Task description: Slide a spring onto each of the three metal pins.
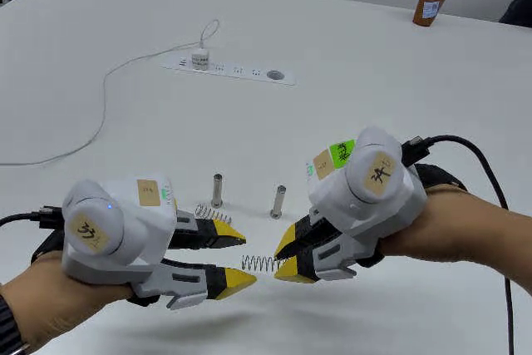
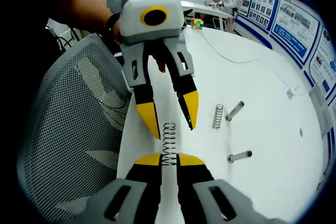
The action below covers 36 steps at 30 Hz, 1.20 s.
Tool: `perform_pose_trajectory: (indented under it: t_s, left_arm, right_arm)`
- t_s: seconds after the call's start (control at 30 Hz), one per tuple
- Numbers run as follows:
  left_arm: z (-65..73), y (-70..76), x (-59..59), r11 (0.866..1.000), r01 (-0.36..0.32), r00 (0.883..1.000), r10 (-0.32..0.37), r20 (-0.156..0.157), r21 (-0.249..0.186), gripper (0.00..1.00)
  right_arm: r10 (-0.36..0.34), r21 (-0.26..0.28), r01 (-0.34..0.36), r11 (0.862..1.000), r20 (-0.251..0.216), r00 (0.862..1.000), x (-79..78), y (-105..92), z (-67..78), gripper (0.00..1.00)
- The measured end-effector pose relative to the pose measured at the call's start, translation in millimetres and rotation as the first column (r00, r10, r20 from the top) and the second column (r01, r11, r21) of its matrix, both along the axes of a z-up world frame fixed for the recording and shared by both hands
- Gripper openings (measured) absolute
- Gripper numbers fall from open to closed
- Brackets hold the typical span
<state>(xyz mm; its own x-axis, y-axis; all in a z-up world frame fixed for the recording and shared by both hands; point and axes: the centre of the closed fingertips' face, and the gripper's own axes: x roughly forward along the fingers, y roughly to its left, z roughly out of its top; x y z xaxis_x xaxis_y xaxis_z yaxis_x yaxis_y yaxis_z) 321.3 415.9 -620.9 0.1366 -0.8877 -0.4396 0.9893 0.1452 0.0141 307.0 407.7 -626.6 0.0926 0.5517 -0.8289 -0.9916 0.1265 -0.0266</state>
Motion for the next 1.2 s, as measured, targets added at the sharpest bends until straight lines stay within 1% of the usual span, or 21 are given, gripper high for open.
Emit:
perform_pose_trajectory:
  t_s: [0.17,0.27,0.53,0.67,0.8,0.9,0.97,1.1,1.17,1.2]
  left_arm:
    - [0.1,-2.1,-5.3,1.000,0.026,1.000,-0.026,-0.003,-0.004,0.18]
    - [-1.0,-3.2,-9.3,0.999,0.043,0.999,-0.043,-0.004,-0.001,0.13]
    - [1.0,-5.3,-10.3,0.998,0.054,0.999,-0.053,0.001,-0.013,0.11]
    - [1.1,-4.8,-11.2,0.998,0.057,0.998,-0.057,-0.004,-0.017,0.10]
    - [2.3,-5.4,-13.3,0.998,0.061,0.998,-0.062,-0.009,-0.027,0.10]
    - [6.9,-6.5,-12.9,0.997,0.057,0.998,-0.057,-0.010,-0.043,0.10]
    - [8.3,-7.0,-13.1,0.997,0.057,0.998,-0.058,-0.008,-0.046,0.10]
    - [8.8,-6.9,-13.1,0.997,0.054,0.998,-0.055,-0.009,-0.048,0.10]
    - [8.7,-6.7,-12.7,0.997,0.049,0.999,-0.050,-0.013,-0.053,0.10]
    - [8.5,-6.8,-12.4,0.997,0.047,0.999,-0.048,-0.016,-0.055,0.10]
  right_arm:
    - [0.019,-0.008,-0.019,1.000,0.008,1.000,-0.4,-0.1,-0.3,0.11]
    - [0.027,-0.002,-0.027,1.000,0.014,1.000,-0.4,0.5,1.4,0.11]
    - [0.038,-0.007,-0.038,0.999,0.028,0.999,-1.1,-1.1,1.5,0.12]
    - [0.032,-0.003,-0.032,0.999,0.027,0.999,-0.8,-0.6,1.3,0.12]
    - [0.022,0.000,-0.022,1.000,0.013,1.000,-1.2,-0.7,-1.1,0.13]
    - [0.016,-0.005,-0.016,1.000,0.003,1.000,-1.9,-1.5,-5.0,0.15]
    - [0.012,-0.005,-0.012,1.000,0.002,1.000,-2.0,-2.4,-6.1,0.15]
    - [0.002,-0.002,-0.002,1.000,0.001,1.000,-1.4,-4.1,-5.4,0.14]
    - [0.000,0.002,0.000,1.000,0.008,1.000,-0.5,-4.9,-4.3,0.12]
    - [-0.007,0.008,0.007,1.000,0.003,1.000,-0.5,-4.8,-2.8,0.12]
